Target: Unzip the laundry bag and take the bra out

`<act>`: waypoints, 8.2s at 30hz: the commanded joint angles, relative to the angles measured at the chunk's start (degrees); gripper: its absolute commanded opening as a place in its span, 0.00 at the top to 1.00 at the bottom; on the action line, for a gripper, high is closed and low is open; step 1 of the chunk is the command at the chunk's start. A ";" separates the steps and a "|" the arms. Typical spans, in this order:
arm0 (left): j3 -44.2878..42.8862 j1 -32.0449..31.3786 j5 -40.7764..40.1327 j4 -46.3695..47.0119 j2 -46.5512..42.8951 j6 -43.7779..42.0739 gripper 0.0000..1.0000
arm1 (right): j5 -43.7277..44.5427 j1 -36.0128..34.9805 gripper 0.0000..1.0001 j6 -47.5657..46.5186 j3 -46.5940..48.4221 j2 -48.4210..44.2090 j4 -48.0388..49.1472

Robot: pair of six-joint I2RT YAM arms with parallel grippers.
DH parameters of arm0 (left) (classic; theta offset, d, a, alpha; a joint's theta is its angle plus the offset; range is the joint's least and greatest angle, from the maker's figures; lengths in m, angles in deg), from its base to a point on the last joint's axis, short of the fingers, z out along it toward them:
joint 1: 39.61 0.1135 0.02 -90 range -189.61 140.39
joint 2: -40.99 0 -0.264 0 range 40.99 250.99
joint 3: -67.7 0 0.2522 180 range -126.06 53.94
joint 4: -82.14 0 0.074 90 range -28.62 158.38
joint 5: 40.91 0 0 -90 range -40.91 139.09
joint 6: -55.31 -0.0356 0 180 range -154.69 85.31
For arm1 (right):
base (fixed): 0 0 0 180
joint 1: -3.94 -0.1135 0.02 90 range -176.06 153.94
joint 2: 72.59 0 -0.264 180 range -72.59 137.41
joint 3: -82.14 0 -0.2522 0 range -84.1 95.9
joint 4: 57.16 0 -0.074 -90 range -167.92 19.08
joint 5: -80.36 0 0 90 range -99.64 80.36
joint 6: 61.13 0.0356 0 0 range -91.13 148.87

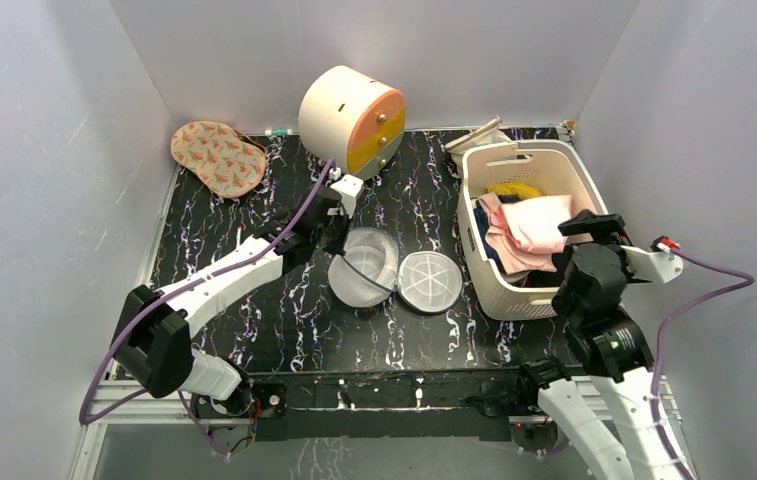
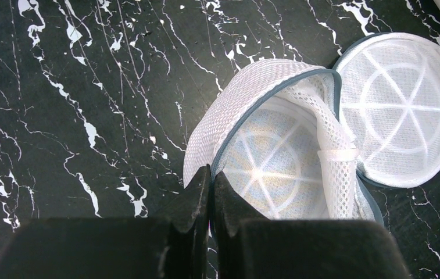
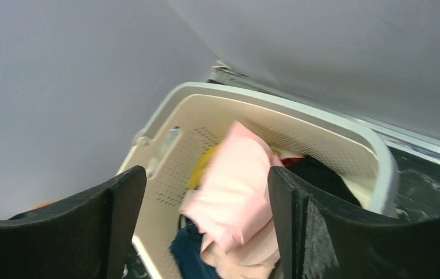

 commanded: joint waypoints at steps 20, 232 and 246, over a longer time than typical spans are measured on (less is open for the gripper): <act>-4.86 0.00 -17.52 -6.87 1.31 -1.82 1.00 | -55.74 0.12 0.17 -26.11 5.52 17.88 21.76; 23.83 22.60 27.39 9.54 -15.97 31.11 0.33 | -59.33 0.17 0.11 -27.12 4.07 11.61 15.40; 15.52 22.66 2.42 -9.17 -32.48 29.76 0.02 | -59.94 0.15 0.08 -29.32 4.43 12.87 15.96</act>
